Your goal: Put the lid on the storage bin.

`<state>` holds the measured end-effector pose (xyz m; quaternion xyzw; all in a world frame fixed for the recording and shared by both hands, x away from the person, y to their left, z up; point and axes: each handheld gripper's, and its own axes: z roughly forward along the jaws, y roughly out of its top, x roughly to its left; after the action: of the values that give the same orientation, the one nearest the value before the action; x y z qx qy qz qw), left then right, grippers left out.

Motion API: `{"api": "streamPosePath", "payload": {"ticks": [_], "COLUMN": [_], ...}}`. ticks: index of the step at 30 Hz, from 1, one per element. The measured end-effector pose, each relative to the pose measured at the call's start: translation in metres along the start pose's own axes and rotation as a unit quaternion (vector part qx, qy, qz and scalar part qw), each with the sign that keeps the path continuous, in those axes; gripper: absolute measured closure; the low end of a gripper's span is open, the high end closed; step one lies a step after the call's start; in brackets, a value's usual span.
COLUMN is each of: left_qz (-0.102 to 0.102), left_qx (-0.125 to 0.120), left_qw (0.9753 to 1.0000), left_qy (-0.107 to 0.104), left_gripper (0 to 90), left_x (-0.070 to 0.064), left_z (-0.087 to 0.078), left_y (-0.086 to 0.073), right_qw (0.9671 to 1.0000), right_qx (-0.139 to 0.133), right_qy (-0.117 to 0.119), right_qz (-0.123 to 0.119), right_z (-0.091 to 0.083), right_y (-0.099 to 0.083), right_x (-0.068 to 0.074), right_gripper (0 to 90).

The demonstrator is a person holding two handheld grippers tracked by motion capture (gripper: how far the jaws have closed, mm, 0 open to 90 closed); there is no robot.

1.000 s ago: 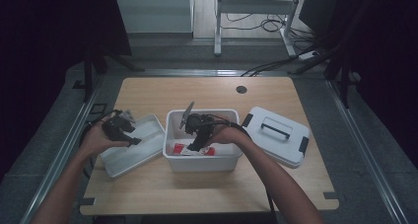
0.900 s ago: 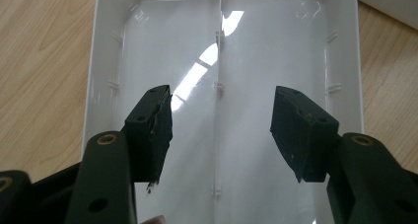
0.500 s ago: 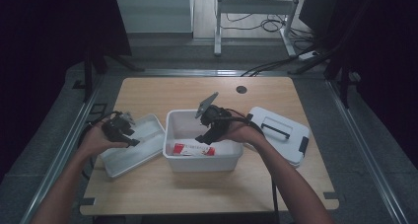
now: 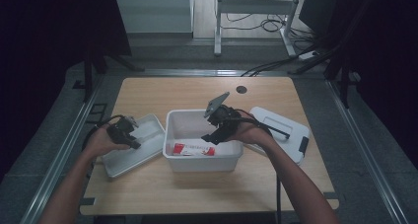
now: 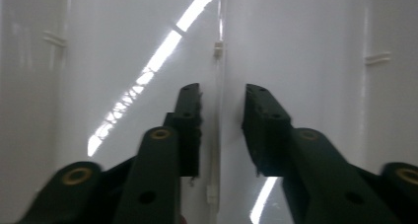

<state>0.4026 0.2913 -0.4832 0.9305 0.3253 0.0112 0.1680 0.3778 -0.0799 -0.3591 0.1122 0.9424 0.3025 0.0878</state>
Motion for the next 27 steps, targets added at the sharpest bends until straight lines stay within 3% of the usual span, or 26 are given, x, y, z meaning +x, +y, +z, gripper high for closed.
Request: {"api": "streamPosePath", "payload": {"ticks": [5, 7, 14, 17, 26, 27], "left_qz": [0.002, 0.003, 0.01, 0.011, 0.034, 0.034], "left_qx": [0.008, 0.007, 0.0, -0.015, -0.069, -0.069], "left_qw": [0.9999, 0.9998, 0.9999, 0.9998, 0.9966, 0.9966], "left_qy": [-0.012, -0.018, -0.007, 0.002, 0.03, 0.03], "left_gripper": [88.0, 89.1, 89.7, 89.7, 89.7, 89.7], "left_x": [0.005, 0.006, 0.005, 0.006, -0.004, -0.004], "left_z": [-0.001, -0.001, -0.007, -0.025, -0.109, -0.109], "left_y": [-0.001, -0.001, -0.002, -0.003, 0.011, 0.011], "right_qw": [1.0, 1.0, 0.9998, 0.9995, 0.9987, 0.9985], "right_qx": [-0.002, -0.003, -0.01, -0.014, -0.023, -0.021], "right_qy": [-0.003, -0.003, -0.013, -0.021, -0.036, -0.042], "right_qz": [0.003, 0.006, 0.014, 0.018, 0.028, 0.029], "right_z": [-0.003, -0.004, -0.012, -0.017, -0.033, -0.035], "right_y": [-0.003, -0.004, -0.009, -0.011, -0.018, -0.019], "right_x": [-0.001, -0.001, -0.005, -0.006, -0.009, -0.009], "right_gripper": [32.2, 32.2, 32.5, 32.7, 32.9, 33.0]}}
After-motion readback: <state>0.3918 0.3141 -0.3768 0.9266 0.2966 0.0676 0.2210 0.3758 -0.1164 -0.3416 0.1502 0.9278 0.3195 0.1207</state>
